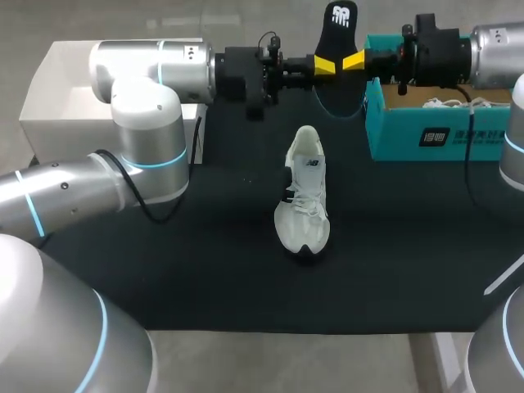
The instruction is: Take the shoe out of the shoebox, open the shoe tongue, remove and reinsert the insole, then place the shoe into the shoebox
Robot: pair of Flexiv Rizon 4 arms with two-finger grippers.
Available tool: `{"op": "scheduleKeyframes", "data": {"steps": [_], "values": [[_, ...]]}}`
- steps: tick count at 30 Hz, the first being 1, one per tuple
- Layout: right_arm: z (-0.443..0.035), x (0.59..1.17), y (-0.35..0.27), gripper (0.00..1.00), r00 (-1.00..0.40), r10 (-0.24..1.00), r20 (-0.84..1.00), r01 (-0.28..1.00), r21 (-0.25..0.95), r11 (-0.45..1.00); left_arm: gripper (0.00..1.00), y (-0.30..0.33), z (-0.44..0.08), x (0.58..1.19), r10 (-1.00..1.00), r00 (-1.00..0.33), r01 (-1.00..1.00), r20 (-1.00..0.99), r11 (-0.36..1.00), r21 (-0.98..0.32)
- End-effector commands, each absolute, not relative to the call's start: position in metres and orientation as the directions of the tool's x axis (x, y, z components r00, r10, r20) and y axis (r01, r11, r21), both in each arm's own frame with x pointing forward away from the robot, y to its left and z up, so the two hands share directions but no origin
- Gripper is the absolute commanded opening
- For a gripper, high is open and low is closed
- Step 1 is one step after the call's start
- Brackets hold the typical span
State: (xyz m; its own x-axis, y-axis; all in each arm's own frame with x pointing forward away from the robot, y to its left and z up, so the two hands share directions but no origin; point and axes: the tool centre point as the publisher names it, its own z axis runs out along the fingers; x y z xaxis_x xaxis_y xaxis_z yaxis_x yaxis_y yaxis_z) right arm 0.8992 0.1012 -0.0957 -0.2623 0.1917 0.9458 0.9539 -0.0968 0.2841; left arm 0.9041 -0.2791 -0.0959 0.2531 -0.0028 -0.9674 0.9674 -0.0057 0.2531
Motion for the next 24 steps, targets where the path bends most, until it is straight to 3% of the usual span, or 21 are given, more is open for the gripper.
{"op": "scheduleKeyframes", "data": {"steps": [1, 10, 14, 18, 24], "values": [[-0.096, 0.9, 0.099, 0.0, -0.267, 0.192, 0.944, 0.953, 0.289, -0.096, 1.0, -0.27, -0.094, 0.906, 0.011, 0.251, 0.968, -0.968, -0.034, 0.25], [-0.093, 0.899, 0.087, 0.0, -0.284, 0.194, 0.939, 0.946, 0.308, -0.103, 1.0, -0.23, -0.101, 0.916, 0.069, 0.244, 0.97, -0.967, -0.01, 0.244], [-0.092, 0.897, 0.082, 0.0, -0.287, 0.197, 0.937, 0.944, 0.312, -0.11, 1.0, -0.198, -0.105, 0.926, 0.127, 0.28, 0.96, -0.952, -0.058, 0.274], [-0.094, 0.895, 0.078, 0.0, -0.288, 0.199, 0.937, 0.943, 0.313, -0.113, 1.0, -0.162, -0.111, 0.931, 0.223, 0.238, 0.967, -0.945, -0.143, 0.21], [-0.097, 0.891, 0.076, 0.0, -0.286, 0.194, 0.938, 0.941, 0.313, -0.127, 1.0, -0.105, -0.106, 0.927, 0.309, 0.166, 0.982, -0.936, -0.14, 0.128]]}}
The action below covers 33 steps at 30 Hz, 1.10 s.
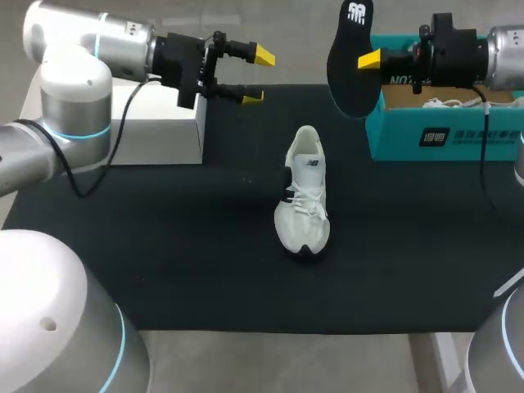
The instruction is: Take the shoe out of the shoebox, open the shoe tongue, remove and reinsert the insole, then place the shoe into the shoebox
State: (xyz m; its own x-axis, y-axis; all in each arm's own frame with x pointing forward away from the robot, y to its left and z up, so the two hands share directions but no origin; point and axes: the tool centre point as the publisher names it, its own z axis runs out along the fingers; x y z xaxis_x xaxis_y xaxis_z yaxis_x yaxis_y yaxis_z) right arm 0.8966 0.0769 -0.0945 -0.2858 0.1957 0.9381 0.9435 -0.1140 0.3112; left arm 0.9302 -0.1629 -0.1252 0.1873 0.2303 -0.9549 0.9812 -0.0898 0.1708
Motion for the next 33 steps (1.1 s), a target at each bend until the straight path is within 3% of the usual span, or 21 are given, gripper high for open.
{"op": "scheduleKeyframes", "data": {"steps": [1, 8, 19, 33], "values": [[-0.097, 0.89, 0.076, 0.0, -0.286, 0.193, 0.939, 0.941, 0.313, -0.129, 1.0, -0.097, -0.105, 0.924, 0.322, 0.152, 0.984, -0.935, -0.135, 0.114], [-0.099, 0.887, 0.074, 0.0, -0.288, 0.189, 0.939, 0.938, 0.316, -0.139, 1.0, -0.051, -0.114, 0.895, 0.401, 0.111, 0.988, -0.909, -0.141, 0.059], [-0.098, 0.887, 0.076, 0.0, -0.37, 0.172, 0.913, 0.908, 0.394, -0.139, 1.0, -0.012, -0.132, 0.864, 0.48, 0.001, 1.0, -0.877, 0.005, 0.004], [-0.084, 0.898, 0.084, 0.0, -0.601, 0.189, 0.777, 0.777, 0.623, -0.089, 1.0, -0.009, -0.138, 0.865, 0.516, -0.034, 0.999, -0.856, 0.03, -0.022]]}}
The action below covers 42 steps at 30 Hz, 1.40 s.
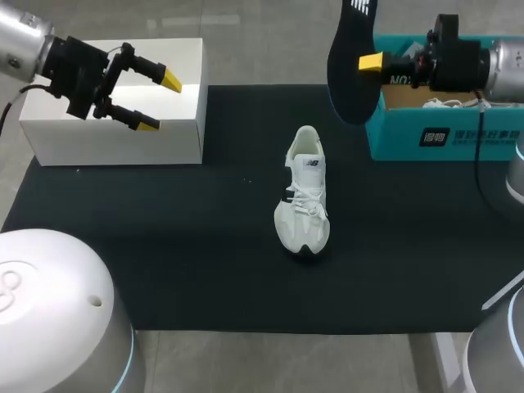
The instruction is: Take the shoe out of the shoebox, open the shoe tongue, remove and reinsert the insole, then place the shoe into the shoebox
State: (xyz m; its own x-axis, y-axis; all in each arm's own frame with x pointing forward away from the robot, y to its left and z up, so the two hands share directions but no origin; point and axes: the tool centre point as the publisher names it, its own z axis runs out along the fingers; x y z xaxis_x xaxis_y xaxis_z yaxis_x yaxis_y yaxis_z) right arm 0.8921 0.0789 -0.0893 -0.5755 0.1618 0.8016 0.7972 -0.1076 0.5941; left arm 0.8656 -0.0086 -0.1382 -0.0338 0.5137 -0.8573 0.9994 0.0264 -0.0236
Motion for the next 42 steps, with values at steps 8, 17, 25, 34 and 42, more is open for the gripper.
{"op": "scheduleKeyframes", "data": {"steps": [8, 17, 25, 34, 42], "values": [[-0.08, 0.899, 0.087, 0.0, -0.583, 0.254, 0.772, 0.783, 0.617, -0.08, 1.0, -0.009, -0.138, 0.865, 0.516, -0.034, 0.999, -0.856, 0.03, -0.022], [-0.08, 0.899, 0.087, 0.0, -0.583, 0.254, 0.772, 0.783, 0.617, -0.08, 1.0, -0.009, -0.138, 0.865, 0.516, -0.034, 0.999, -0.856, 0.03, -0.022], [-0.08, 0.899, 0.087, 0.0, -0.583, 0.254, 0.772, 0.783, 0.617, -0.08, 1.0, -0.009, -0.138, 0.865, 0.516, -0.034, 0.999, -0.856, 0.03, -0.022], [-0.083, 0.916, 0.086, 0.0, -0.722, 0.209, 0.66, 0.675, 0.738, -0.001, 1.0, -0.009, -0.138, 0.865, 0.516, -0.034, 0.999, -0.856, 0.03, -0.022], [-0.106, 0.949, 0.086, 0.0, -0.725, 0.22, 0.653, 0.673, 0.74, 0.019, 1.0, -0.009, -0.138, 0.865, 0.516, -0.034, 0.999, -0.856, 0.03, -0.022]]}}
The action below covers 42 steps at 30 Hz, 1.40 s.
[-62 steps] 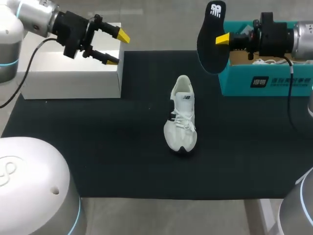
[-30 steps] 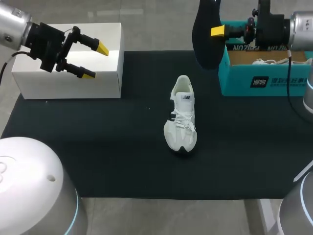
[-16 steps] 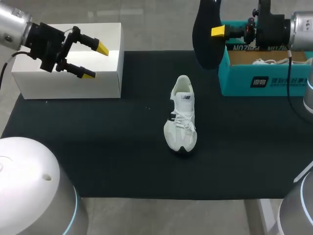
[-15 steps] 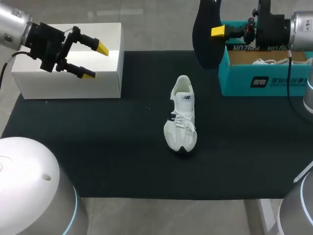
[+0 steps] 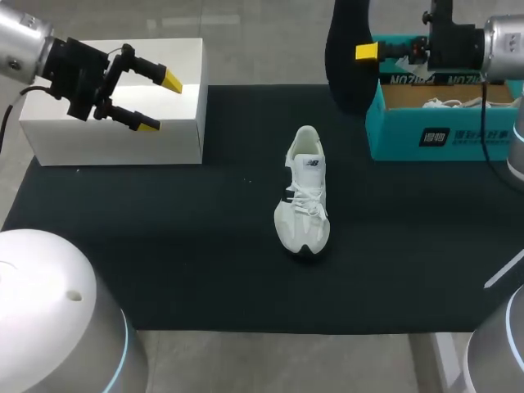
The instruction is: Take the shoe out of the shoebox, open the shoe tongue, remove and reinsert the insole, then place the shoe into the shoebox
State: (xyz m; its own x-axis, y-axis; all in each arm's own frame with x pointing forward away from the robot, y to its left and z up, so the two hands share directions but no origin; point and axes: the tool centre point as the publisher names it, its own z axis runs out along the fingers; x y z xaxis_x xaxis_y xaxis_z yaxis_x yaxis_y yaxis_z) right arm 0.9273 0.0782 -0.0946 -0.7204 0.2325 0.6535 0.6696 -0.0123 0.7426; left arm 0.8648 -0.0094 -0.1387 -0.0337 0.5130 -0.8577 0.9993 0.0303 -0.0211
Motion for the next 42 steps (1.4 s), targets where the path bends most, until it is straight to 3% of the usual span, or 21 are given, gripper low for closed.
{"op": "scheduleKeyframes", "data": {"steps": [1, 9, 13, 26, 30, 42], "values": [[-0.11, 0.952, 0.087, 0.0, -0.724, 0.213, 0.655, 0.673, 0.739, 0.014, 1.0, -0.009, -0.138, 0.865, 0.516, -0.034, 0.999, -0.856, 0.03, -0.022], [-0.131, 0.959, 0.097, 0.0, -0.732, 0.209, 0.648, 0.663, 0.749, -0.001, 1.0, -0.009, -0.138, 0.865, 0.516, -0.034, 0.999, -0.856, 0.03, -0.022], [-0.14, 0.953, 0.107, 0.0, -0.706, 0.278, 0.652, 0.684, 0.729, 0.027, 1.0, -0.009, -0.138, 0.865, 0.516, -0.034, 0.999, -0.856, 0.03, -0.022], [-0.14, 0.953, 0.107, 0.0, -0.706, 0.278, 0.652, 0.684, 0.729, 0.027, 1.0, -0.009, -0.138, 0.865, 0.516, -0.034, 0.999, -0.856, 0.03, -0.022], [-0.147, 0.958, 0.122, 0.0, -0.716, 0.285, 0.637, 0.685, 0.721, 0.109, 1.0, -0.009, -0.138, 0.865, 0.516, -0.034, 0.999, -0.856, 0.03, -0.022], [-0.177, 0.973, 0.134, 0.0, -0.76, 0.291, 0.582, 0.622, 0.78, 0.067, 1.0, -0.009, -0.138, 0.865, 0.516, -0.034, 0.999, -0.856, 0.03, -0.022]]}}
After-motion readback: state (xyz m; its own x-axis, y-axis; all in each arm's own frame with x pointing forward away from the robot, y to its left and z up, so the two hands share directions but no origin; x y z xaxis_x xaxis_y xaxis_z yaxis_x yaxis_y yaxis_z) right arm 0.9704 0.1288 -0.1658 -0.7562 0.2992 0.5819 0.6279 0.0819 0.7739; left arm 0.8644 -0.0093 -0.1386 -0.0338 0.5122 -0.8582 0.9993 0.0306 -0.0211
